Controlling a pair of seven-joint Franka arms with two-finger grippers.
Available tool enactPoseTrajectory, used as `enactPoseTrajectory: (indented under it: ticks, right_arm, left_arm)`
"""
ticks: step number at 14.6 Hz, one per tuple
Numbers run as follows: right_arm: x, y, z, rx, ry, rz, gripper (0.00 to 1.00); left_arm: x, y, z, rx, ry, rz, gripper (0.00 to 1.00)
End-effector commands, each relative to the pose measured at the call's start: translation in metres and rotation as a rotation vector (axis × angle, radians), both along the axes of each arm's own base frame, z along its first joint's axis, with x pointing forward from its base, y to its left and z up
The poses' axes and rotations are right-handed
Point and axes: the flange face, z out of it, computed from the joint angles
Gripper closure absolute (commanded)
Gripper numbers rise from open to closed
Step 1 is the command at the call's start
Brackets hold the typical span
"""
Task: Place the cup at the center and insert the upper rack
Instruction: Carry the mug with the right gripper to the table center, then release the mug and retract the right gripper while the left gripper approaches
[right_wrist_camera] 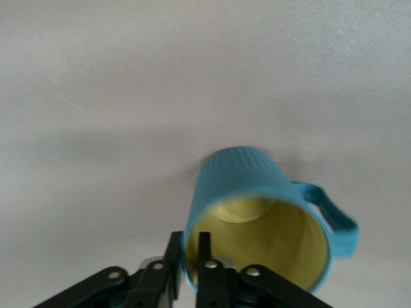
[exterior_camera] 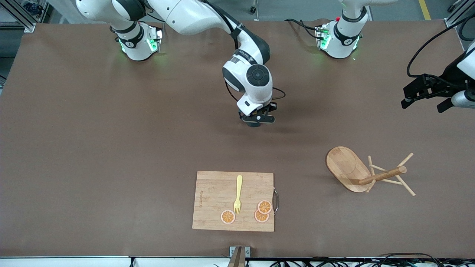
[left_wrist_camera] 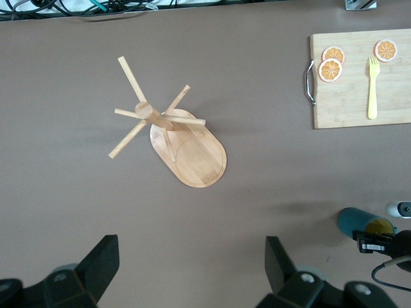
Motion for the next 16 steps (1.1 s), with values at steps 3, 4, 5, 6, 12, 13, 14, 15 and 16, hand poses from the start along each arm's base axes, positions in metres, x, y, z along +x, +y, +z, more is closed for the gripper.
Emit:
enactPoseTrajectory:
  ticks: [3, 4, 5, 6, 12, 13, 14, 15, 16]
  right_arm:
    - [0.012, 0.002, 0.041, 0.005, 0.016, -0.048, 0.00]
    - [0.018, -0.002, 0.060, -0.002, 0.020, -0.048, 0.00]
    - [0.033, -0.016, 0.078, -0.013, 0.033, -0.065, 0.00]
    - [0.053, -0.036, 0.108, -0.009, 0.032, -0.087, 0.00]
    - [0.167, -0.239, 0.246, 0.007, -0.014, -0.121, 0.00]
    - [0.183, -0.287, 0.252, -0.038, -0.009, -0.075, 0.00]
    - [0.195, -0.328, 0.259, -0.075, -0.013, -0.044, 0.00]
    - [0.203, -0.361, 0.265, -0.103, -0.013, -0.013, 0.00]
    - [0.208, -0.391, 0.273, -0.117, -0.014, 0.002, 0.00]
  left_arm:
    - [-0.003, 0.002, 0.004, 0.008, -0.005, -0.003, 0.00]
    - [-0.003, 0.002, 0.004, 0.008, -0.005, -0.002, 0.00]
    - [-0.003, 0.002, 0.004, 0.007, -0.005, -0.002, 0.00]
    - [-0.002, 0.003, 0.003, 0.007, -0.004, 0.000, 0.00]
    - [-0.002, -0.002, 0.002, -0.003, -0.001, -0.001, 0.00]
    - [0.002, -0.003, -0.005, -0.006, 0.012, 0.000, 0.00]
    - [0.003, -0.007, -0.008, -0.021, 0.020, 0.010, 0.00]
    - [-0.001, -0.014, -0.006, -0.030, 0.031, 0.023, 0.00]
    - [-0.008, -0.035, -0.004, -0.034, 0.050, 0.035, 0.00]
